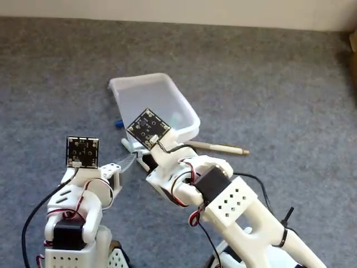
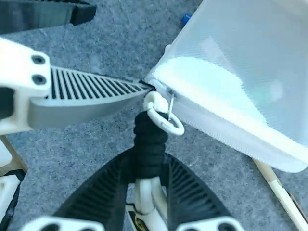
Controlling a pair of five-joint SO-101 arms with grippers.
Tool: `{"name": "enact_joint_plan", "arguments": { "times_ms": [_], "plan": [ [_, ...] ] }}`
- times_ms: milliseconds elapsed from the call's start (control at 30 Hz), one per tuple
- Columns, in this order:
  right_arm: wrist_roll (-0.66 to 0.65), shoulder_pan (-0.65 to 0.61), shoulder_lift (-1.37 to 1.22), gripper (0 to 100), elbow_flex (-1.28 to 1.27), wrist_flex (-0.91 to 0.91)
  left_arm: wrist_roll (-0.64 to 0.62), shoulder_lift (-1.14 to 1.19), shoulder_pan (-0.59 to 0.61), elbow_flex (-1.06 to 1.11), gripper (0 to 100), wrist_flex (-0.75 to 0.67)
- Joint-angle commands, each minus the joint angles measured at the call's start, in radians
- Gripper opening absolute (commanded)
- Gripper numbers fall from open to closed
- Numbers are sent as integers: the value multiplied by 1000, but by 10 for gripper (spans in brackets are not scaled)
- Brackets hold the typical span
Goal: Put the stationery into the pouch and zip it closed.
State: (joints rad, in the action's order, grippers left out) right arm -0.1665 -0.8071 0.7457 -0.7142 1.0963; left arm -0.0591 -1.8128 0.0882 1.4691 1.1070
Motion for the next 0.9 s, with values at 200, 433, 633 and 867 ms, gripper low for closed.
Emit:
{"name": "enact_joint_plan", "arguments": {
  "times_ms": [200, 433, 633, 867],
  "plan": [
    [11, 13, 38, 5, 5, 2, -6, -5, 22, -13, 149, -48],
    [11, 19, 38, 5, 5, 4, -5, -5, 58, -13, 143, -52],
    [11, 21, 38, 5, 7, 4, -6, -5, 101, -12, 143, -52],
    [11, 44, 38, 5, 13, 56, -6, -5, 104, -12, 143, -52]
  ]
}}
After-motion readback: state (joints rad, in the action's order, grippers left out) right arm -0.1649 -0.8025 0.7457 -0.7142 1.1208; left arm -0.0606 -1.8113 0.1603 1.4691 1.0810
